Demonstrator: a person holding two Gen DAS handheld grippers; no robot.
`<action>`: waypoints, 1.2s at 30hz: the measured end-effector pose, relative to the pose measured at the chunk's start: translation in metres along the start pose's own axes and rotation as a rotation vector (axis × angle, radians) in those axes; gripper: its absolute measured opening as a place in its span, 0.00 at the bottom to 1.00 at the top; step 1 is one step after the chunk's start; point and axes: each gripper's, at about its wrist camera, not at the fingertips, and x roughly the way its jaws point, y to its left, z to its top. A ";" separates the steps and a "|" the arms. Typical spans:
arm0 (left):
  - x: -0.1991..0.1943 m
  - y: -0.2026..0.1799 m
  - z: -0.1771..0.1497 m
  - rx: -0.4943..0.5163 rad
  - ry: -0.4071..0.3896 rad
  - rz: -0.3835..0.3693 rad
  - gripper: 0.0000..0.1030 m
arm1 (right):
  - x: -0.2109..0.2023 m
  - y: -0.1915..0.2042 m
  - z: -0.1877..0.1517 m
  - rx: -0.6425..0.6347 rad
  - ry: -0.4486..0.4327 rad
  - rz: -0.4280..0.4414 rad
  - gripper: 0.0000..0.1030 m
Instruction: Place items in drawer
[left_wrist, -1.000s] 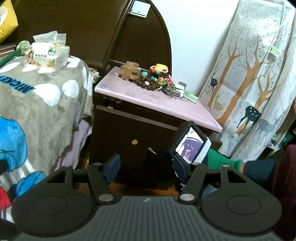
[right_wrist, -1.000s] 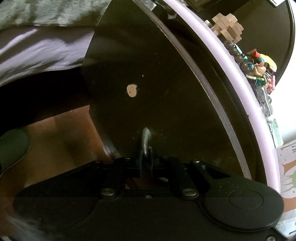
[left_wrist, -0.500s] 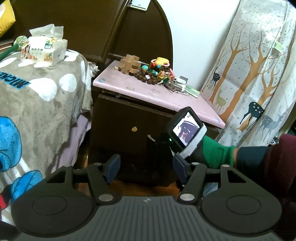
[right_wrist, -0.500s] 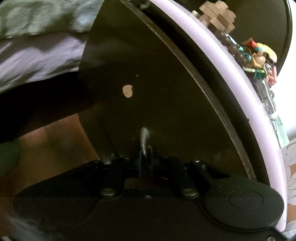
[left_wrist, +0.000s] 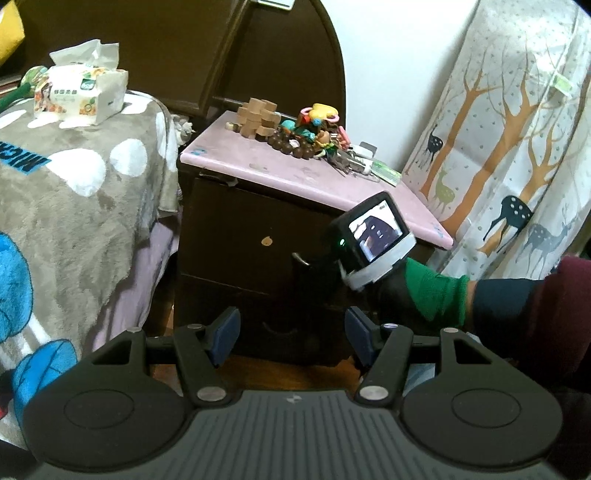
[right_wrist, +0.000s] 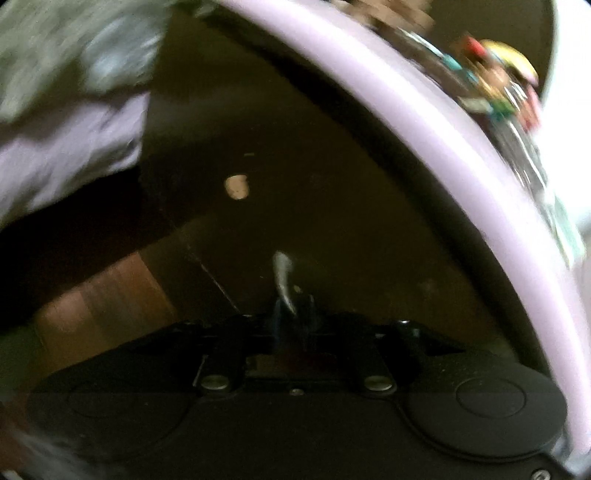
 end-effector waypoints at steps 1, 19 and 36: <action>0.000 -0.001 0.000 0.001 -0.001 0.001 0.60 | -0.005 -0.001 -0.001 0.015 0.000 0.000 0.12; -0.022 -0.040 -0.014 0.199 -0.058 0.024 0.69 | -0.136 -0.025 -0.057 0.388 0.018 0.011 0.62; -0.075 -0.094 -0.003 0.309 -0.100 0.116 0.82 | -0.272 -0.021 -0.103 0.506 -0.058 -0.037 0.74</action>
